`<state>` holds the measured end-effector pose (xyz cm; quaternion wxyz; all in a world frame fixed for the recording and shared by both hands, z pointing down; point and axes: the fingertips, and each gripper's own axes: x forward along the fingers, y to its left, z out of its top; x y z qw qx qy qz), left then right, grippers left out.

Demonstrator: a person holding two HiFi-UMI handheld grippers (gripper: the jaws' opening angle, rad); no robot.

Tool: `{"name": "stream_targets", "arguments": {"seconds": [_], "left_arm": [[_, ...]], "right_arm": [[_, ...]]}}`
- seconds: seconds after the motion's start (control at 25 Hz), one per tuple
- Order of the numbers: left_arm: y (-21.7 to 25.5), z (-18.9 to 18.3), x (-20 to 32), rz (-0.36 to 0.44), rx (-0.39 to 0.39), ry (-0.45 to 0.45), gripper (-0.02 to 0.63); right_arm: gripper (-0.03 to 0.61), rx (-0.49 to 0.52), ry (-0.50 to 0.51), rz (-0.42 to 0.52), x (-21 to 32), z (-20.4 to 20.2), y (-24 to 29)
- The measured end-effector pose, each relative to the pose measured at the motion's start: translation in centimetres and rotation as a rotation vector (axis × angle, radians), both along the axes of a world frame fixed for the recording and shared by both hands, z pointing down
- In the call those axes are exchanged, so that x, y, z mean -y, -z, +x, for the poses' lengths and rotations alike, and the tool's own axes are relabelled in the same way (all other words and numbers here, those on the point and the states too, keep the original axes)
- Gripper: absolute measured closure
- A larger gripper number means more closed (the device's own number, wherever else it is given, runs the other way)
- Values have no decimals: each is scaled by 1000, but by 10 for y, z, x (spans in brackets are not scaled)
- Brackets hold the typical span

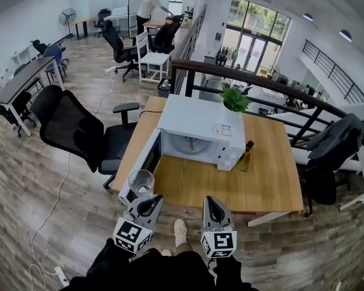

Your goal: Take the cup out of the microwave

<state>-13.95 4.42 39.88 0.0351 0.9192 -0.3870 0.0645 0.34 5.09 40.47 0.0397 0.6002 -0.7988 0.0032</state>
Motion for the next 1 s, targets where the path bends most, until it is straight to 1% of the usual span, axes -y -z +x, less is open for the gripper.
{"name": "stream_targets", "arguments": {"seconds": [0.28,0.52,1.0], "left_arm": [[3,1,0,13,-1,-9,589],[4,4,0,7,-2,-14,589],[7,10,9,15,-3,-20,589]], "right_arm": [[563,3,-8,5,-3,1,0],[563,-1,-8,-6,-6,2,1],[563,-3,-10,-12,3,6,-1]]}}
